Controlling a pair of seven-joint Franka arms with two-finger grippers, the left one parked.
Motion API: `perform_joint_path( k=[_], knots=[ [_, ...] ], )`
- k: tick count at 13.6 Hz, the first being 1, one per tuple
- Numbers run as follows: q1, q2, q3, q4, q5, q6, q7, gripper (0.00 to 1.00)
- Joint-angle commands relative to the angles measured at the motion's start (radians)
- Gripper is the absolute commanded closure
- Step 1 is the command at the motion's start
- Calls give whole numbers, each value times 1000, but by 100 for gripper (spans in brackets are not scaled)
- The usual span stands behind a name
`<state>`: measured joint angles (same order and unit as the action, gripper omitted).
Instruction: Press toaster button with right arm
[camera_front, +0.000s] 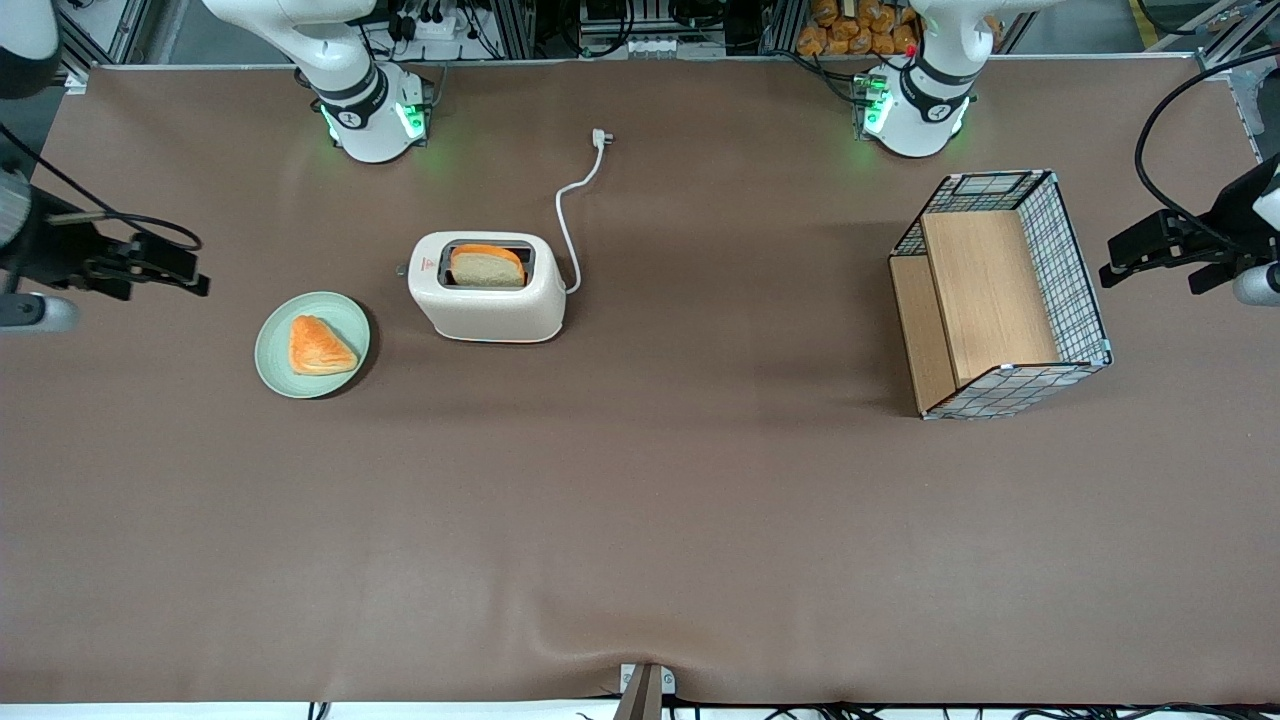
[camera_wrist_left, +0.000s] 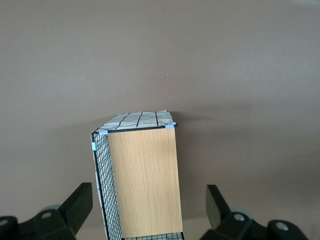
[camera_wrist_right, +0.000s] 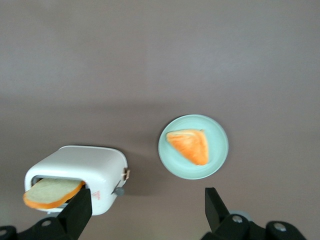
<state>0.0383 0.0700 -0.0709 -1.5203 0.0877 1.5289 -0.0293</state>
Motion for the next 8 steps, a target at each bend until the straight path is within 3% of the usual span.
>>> perform_joint_path(
  k=[1,8],
  knots=[
    [-29,22,20,52,-39,26,-18,0],
    [-40,-108,19,-43,-49,27,37,0]
  ],
)
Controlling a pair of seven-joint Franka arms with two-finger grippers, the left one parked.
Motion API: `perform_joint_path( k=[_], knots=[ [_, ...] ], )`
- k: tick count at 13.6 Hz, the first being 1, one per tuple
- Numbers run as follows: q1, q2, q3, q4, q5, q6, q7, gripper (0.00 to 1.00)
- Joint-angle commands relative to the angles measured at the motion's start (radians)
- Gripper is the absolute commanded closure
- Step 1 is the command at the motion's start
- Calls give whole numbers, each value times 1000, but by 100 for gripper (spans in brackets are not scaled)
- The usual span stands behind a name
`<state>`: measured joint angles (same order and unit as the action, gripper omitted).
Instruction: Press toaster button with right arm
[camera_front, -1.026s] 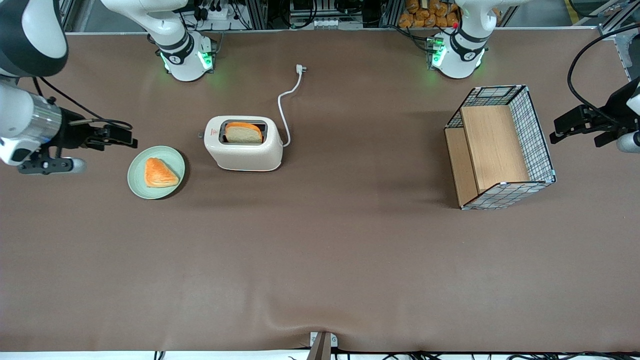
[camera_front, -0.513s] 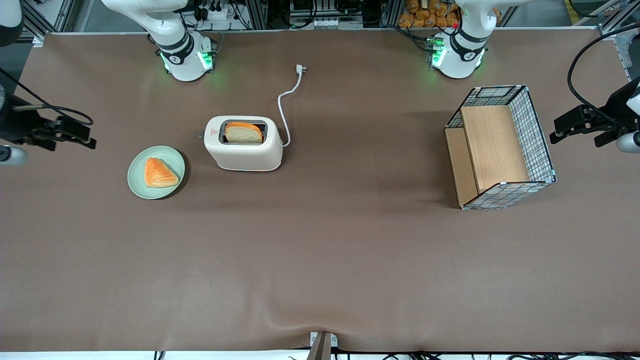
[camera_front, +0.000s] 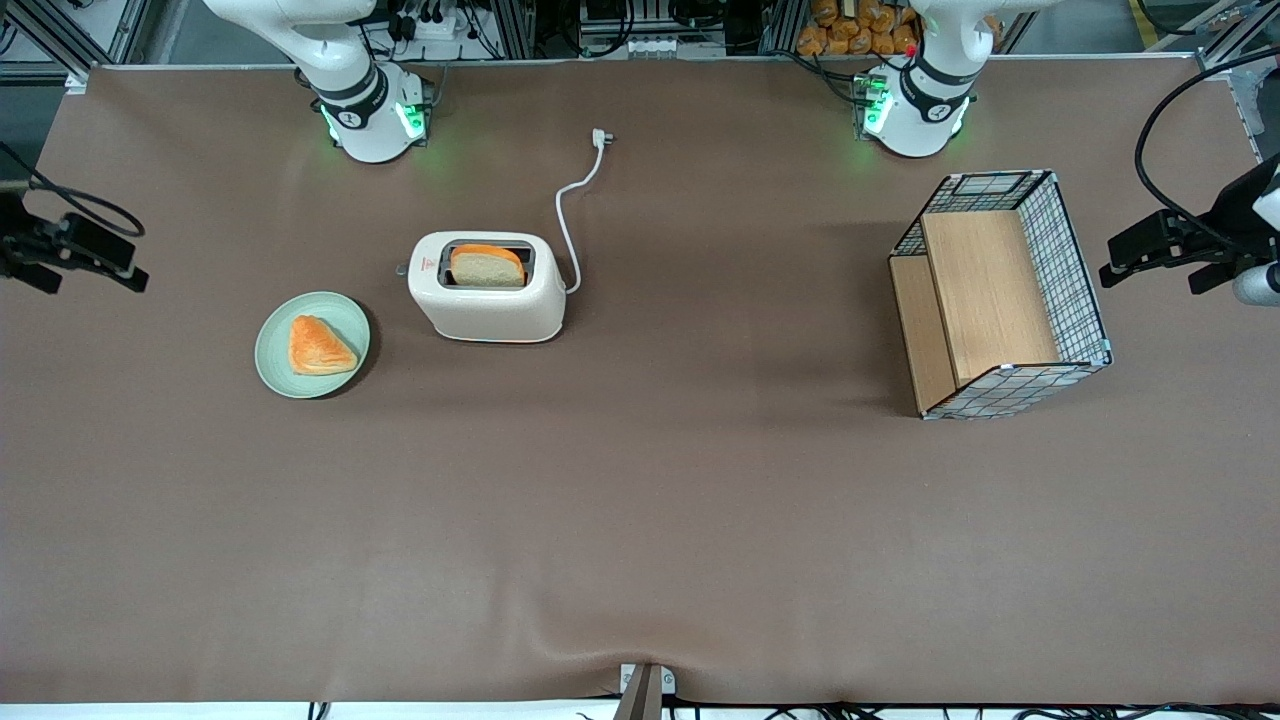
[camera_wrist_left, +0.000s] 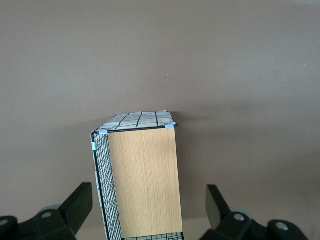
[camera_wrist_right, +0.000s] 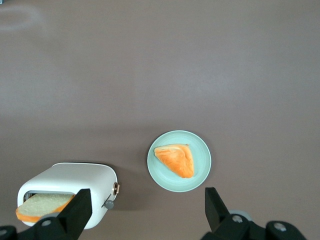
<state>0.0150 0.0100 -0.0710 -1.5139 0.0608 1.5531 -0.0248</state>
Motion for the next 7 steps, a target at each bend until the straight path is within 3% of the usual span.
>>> perform_joint_path(
  k=[1,7],
  knots=[
    [-17,-56,19,-55,-25,1,45,0],
    [-27,-50,46,-45,-74,13,45,0]
  ],
)
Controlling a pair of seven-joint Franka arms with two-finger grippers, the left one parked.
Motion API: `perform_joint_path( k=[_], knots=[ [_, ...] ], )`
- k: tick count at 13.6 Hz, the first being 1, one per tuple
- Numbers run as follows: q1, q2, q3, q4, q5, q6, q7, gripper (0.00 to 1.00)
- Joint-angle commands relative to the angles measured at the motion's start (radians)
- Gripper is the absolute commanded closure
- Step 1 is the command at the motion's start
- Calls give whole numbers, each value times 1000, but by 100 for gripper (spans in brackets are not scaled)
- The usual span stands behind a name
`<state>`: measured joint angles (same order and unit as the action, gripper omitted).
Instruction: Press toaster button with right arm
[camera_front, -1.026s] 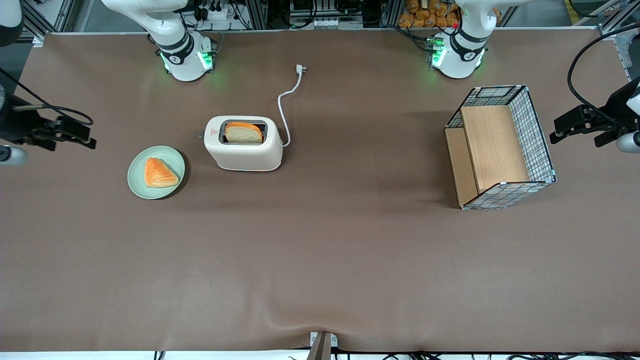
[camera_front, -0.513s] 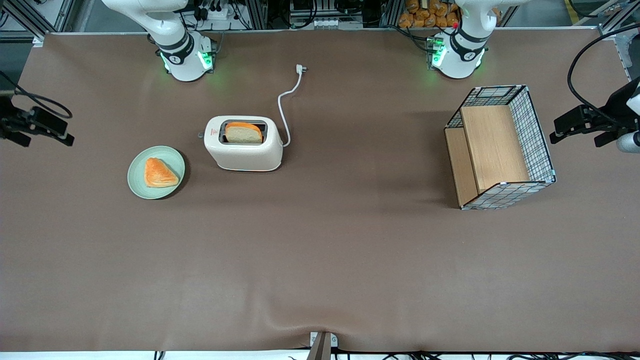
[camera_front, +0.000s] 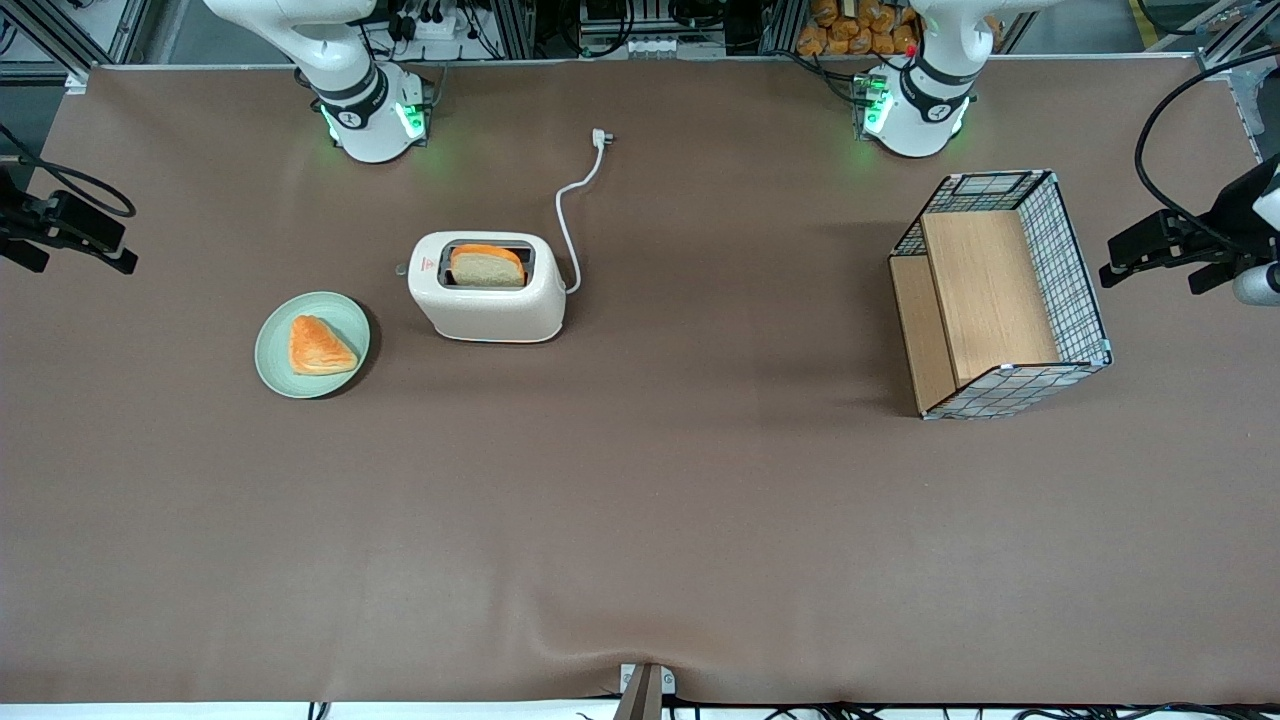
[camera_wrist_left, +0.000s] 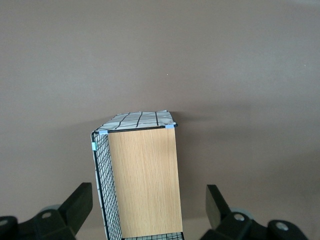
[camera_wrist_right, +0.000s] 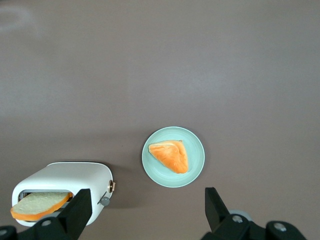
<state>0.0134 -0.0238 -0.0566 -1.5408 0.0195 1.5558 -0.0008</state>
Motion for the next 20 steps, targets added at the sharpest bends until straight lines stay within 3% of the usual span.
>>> perform_joint_path(
  k=[1,20],
  knots=[
    [-29,-16,34,-12,-32,10,21,0],
    [-30,-4,44,1,-29,18,19,0]
  ],
)
